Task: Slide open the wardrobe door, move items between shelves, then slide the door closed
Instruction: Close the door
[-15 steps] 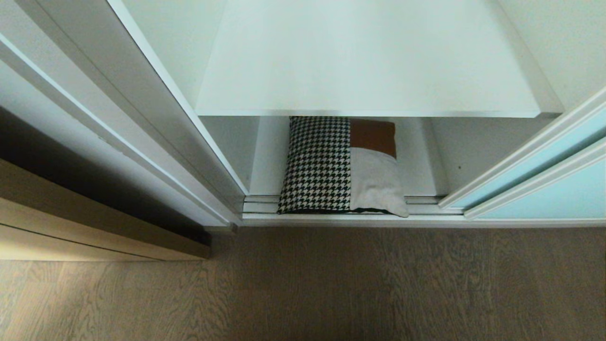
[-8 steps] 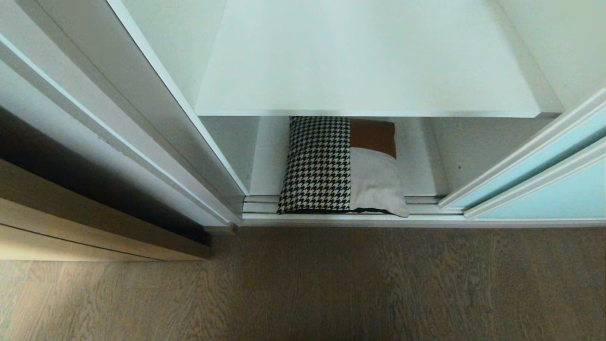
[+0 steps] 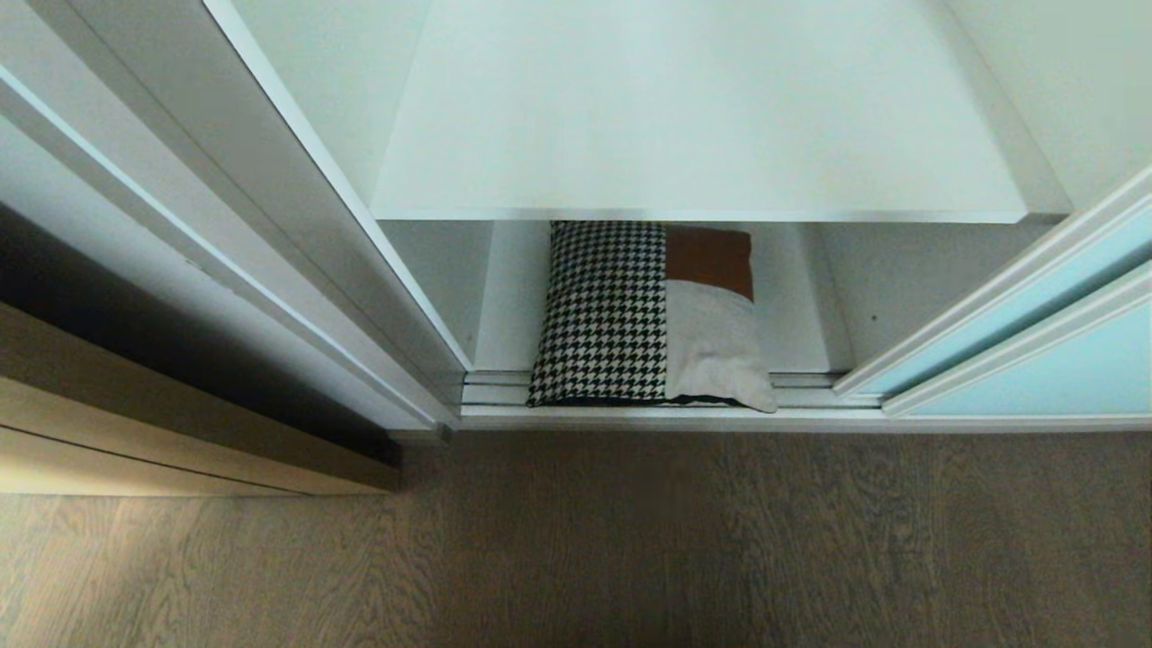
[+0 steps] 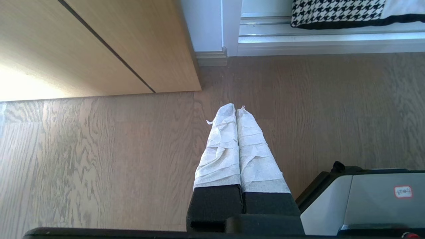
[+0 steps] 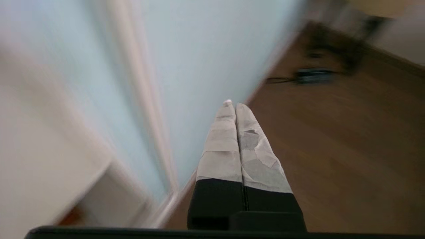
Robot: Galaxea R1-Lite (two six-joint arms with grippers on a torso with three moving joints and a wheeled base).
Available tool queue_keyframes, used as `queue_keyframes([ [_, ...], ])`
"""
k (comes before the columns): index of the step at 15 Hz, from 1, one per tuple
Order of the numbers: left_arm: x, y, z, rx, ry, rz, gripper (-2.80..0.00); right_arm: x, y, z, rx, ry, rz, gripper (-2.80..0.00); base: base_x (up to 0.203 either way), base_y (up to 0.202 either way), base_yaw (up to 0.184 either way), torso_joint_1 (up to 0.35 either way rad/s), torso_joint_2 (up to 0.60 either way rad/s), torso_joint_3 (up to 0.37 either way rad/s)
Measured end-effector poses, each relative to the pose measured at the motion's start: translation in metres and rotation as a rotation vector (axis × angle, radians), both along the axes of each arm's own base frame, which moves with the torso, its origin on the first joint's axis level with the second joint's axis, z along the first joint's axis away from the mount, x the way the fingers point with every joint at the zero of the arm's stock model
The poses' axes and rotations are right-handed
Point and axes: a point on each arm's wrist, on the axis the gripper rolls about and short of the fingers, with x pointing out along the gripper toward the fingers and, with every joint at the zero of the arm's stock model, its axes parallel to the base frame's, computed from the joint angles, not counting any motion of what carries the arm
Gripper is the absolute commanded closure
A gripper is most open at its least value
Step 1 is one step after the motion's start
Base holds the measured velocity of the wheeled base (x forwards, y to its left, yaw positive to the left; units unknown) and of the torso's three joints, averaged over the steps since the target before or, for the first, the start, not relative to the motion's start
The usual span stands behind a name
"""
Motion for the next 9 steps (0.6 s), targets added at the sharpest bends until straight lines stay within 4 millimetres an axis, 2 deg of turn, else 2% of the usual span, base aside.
queue_keyframes([
  [5, 0.000, 0.000, 0.000, 0.000, 0.000, 0.000, 0.00, 0.020, -0.051, 0.003, 0.083, -0.017, -0.289, 0.00, 0.000, 0.000, 0.000, 0.000, 0.00, 0.000],
  [9, 0.000, 0.000, 0.000, 0.000, 0.000, 0.000, 0.00, 0.029, -0.089, 0.005, 0.065, -0.020, -0.211, 0.00, 0.000, 0.000, 0.000, 0.000, 0.00, 0.000],
])
